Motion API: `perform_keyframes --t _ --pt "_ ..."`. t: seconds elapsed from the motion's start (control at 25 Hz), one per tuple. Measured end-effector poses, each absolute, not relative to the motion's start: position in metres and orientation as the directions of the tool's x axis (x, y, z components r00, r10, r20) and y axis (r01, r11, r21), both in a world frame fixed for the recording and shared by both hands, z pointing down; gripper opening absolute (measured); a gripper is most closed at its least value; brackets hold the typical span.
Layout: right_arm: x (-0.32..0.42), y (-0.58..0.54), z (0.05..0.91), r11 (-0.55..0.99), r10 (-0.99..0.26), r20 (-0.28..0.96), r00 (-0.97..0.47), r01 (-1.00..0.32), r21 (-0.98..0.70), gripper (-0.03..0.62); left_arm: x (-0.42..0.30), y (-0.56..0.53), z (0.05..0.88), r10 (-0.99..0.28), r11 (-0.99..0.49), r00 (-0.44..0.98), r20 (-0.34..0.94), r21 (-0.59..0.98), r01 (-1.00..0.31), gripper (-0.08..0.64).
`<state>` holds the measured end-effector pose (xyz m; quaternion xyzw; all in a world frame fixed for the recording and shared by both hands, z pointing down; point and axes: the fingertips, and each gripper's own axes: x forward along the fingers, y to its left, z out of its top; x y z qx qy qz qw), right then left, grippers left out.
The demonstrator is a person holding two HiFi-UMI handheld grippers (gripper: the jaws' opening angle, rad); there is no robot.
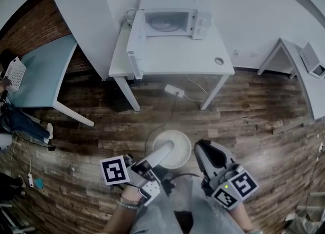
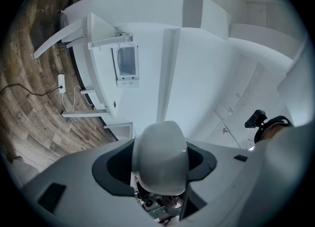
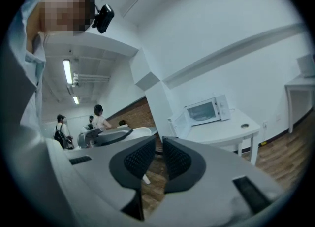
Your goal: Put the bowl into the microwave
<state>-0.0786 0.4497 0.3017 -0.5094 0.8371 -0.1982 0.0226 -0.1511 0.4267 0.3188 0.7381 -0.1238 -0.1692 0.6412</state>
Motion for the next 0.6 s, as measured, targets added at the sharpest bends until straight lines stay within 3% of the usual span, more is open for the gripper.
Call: perform_keyframes --t 0.04,0.16,0.28,0.6 --pt "-0.084 0.451 0.302 0.417 -0.849 0.144 -0.509 -0.812 -0.408 0.071 -0.153 0.426 0.319 -0.401 -0.145 0.912 -0.092 0.989 0.036 0.232" --pt "-0.092 0.454 0.296 0.465 -0.811 0.057 -0.582 -0.701 -0.541 0.138 -0.158 0.421 0.318 -0.406 -0.141 0.908 -0.102 0.989 0.048 0.232" --pt "-0.098 0.454 0.298 0.498 -0.779 0.042 -0.626 -0.658 -0.565 0.191 -0.16 0.416 0.317 -0.408 -0.141 0.906 -0.111 0.988 0.058 0.232" --pt "-0.102 0.433 0.304 0.52 -0.735 0.014 -0.678 -0.576 -0.631 0.207 -0.148 0.4 0.317 -0.41 -0.142 0.904 -0.121 0.988 0.068 0.232"
